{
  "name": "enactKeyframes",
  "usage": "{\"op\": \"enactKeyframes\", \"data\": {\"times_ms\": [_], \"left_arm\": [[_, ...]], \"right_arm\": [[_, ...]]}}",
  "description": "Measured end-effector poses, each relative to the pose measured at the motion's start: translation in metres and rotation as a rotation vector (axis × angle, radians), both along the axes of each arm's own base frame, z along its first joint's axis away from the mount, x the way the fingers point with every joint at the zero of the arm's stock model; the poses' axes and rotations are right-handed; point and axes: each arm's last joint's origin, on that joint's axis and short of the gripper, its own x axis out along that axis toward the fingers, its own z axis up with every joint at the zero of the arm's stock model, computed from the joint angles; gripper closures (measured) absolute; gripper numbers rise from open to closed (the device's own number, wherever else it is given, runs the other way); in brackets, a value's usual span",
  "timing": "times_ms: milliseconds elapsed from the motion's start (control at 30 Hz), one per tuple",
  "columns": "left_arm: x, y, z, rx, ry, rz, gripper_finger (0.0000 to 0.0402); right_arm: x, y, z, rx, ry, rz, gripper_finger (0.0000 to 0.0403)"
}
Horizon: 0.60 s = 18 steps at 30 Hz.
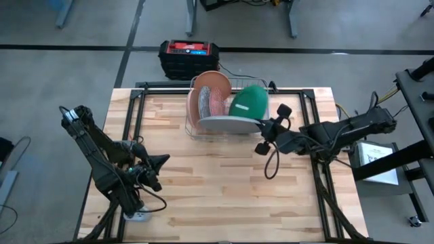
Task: Sort dishes
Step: Put the gray plate in the dish rack
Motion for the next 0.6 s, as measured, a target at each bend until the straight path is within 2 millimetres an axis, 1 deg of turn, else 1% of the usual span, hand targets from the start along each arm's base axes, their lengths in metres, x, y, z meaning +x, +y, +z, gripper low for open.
{"op": "enactKeyframes", "data": {"times_ms": [267,500,600], "left_arm": [[0.001,-0.001,-0.001,-0.007,-0.005,0.001,0.0401],[0.001,-0.001,-0.001,-0.014,-0.009,0.002,0.0401],[0.001,-0.001,-0.001,-0.013,-0.009,0.002,0.0401]], "right_arm": [[0.016,-0.002,-0.012,-0.011,0.032,-0.023,0.0343],[0.023,-0.004,-0.017,-0.018,0.038,-0.033,0.0320],[0.024,-0.004,-0.016,-0.022,0.032,-0.027,0.0315]]}}
